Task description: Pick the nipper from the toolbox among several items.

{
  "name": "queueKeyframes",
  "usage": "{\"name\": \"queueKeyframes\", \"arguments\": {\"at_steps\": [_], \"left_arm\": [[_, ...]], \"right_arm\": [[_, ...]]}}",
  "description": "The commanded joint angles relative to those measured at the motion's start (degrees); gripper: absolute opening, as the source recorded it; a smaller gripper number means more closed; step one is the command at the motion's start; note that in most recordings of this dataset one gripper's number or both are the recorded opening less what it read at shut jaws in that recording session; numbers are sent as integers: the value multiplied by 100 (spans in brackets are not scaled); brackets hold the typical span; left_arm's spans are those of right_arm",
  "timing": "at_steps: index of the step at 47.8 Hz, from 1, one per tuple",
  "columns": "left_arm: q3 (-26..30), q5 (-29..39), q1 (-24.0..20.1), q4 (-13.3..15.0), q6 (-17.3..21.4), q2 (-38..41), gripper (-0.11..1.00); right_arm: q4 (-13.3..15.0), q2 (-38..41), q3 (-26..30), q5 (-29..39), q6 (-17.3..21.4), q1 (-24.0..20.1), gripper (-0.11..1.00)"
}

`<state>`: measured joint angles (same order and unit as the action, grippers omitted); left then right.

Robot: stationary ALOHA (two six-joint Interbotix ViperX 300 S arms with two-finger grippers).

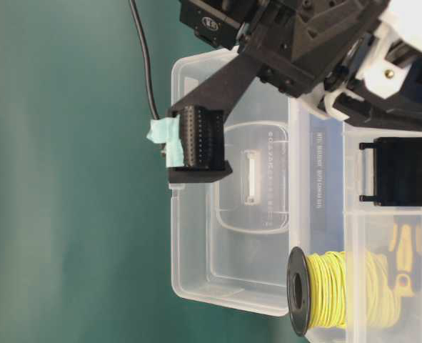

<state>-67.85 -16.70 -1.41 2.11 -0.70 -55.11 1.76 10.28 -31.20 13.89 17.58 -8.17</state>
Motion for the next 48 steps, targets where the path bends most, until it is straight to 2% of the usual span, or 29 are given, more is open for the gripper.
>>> {"name": "queueKeyframes", "arguments": {"at_steps": [1, 9, 12, 17, 24, 33, 48], "left_arm": [[44, -26, -18, 9, -9, 26, 0], [44, 9, -18, 9, -18, 26, 0], [44, 26, -18, 9, -26, 26, 0], [53, 26, -18, 9, -26, 18, 0], [53, 26, -18, 9, -26, 9, 0], [44, 26, -18, 9, -26, 9, 0], [44, 26, -18, 9, -44, 9, 0]], "right_arm": [[-18, -88, 114, 62, 26, 0, 25], [44, -519, 141, 448, 9, 44, 75], [105, -817, 132, 571, 9, 70, 85], [290, -1477, 114, 835, -9, 97, 81], [686, -2391, 35, 1134, 0, 158, 83], [1037, -3551, -492, 1116, 18, 281, 83], [1011, -5344, -2057, 220, 53, 492, 83]]}}
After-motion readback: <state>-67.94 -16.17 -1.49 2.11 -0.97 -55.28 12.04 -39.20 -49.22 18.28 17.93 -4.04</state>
